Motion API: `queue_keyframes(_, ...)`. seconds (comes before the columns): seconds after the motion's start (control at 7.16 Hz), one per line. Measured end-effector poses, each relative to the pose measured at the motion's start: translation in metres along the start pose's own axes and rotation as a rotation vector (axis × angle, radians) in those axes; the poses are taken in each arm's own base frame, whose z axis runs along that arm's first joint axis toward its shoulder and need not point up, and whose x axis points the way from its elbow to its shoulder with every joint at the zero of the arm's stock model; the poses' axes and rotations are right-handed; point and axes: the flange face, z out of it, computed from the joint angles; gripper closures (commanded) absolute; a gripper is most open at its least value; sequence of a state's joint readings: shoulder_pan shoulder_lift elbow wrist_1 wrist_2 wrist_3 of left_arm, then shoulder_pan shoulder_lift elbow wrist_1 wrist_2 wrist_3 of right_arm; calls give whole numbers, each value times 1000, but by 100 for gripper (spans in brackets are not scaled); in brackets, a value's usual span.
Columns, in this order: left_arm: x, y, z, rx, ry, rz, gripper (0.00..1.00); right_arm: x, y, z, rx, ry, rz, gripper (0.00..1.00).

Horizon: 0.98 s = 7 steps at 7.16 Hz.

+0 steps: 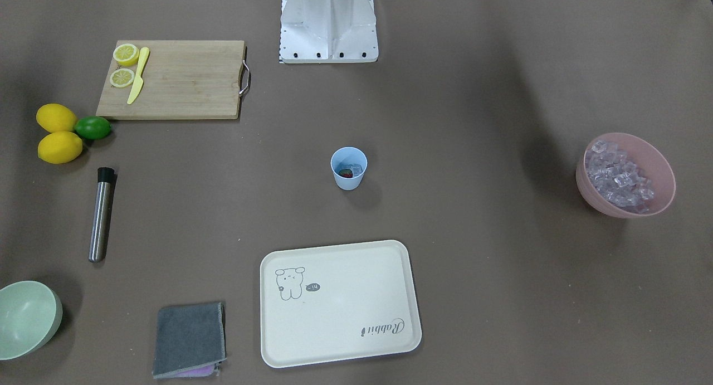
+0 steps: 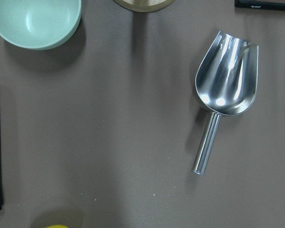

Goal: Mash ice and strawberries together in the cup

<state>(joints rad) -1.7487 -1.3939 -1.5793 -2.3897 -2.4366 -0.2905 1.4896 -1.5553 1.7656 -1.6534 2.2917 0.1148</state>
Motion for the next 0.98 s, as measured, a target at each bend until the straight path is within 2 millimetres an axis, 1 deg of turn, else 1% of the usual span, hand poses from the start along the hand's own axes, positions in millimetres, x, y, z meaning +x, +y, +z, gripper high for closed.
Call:
queue_keyframes(0.14, 0, -10, 5, -11, -1, -8, 2, 9, 0, 4, -2, 1, 6, 0)
queue_keyframes(0.42, 8, -41, 20, -61, 0, -18, 2, 24, 2, 7, -3, 3, 27, 0)
queue_keyframes(0.56, 13, -51, 28, -97, 0, 5, 2, 30, 4, 6, -2, 3, 39, 0)
queue_keyframes(0.7, 16, -59, 33, -131, -2, 29, 2, 36, 5, 6, -1, 3, 52, 0)
queue_keyframes(0.84, 21, -66, 33, -157, -4, 42, 2, 42, 6, 6, -2, 3, 65, 0)
queue_keyframes(0.98, 32, -72, 34, -179, -2, 55, 2, 46, 7, 7, -4, 2, 73, 0)
